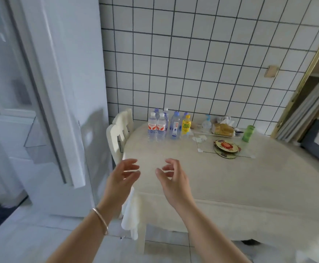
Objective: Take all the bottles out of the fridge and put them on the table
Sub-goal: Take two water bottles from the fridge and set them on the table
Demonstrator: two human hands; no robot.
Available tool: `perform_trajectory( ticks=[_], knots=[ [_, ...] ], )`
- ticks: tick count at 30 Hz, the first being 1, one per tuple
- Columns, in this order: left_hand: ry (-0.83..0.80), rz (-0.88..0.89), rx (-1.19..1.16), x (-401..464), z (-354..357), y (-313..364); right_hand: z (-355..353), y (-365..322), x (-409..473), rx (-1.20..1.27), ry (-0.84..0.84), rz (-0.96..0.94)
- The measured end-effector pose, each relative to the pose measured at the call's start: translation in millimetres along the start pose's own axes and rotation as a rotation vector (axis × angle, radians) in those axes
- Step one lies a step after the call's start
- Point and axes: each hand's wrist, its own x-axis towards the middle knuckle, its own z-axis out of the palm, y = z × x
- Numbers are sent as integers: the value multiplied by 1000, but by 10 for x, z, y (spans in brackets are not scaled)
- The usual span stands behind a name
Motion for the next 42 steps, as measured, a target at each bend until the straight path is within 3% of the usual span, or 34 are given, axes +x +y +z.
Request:
perform_trajectory(
  ticks=[10,18,32,42],
  knots=[
    [260,48,-12,-458,-932,177,534,-441,-504,-60,-252,-71],
    [384,82,-81,-392,-2082,78,1618,-1017,-746,-66,-397,-149],
    [342,164,71,922,-4506,392,4143,-2564,-265,78,-352,-133],
    [352,138,-21,2591,-5542,64,5672,-3016,1391,175,-198,-50]
  ],
)
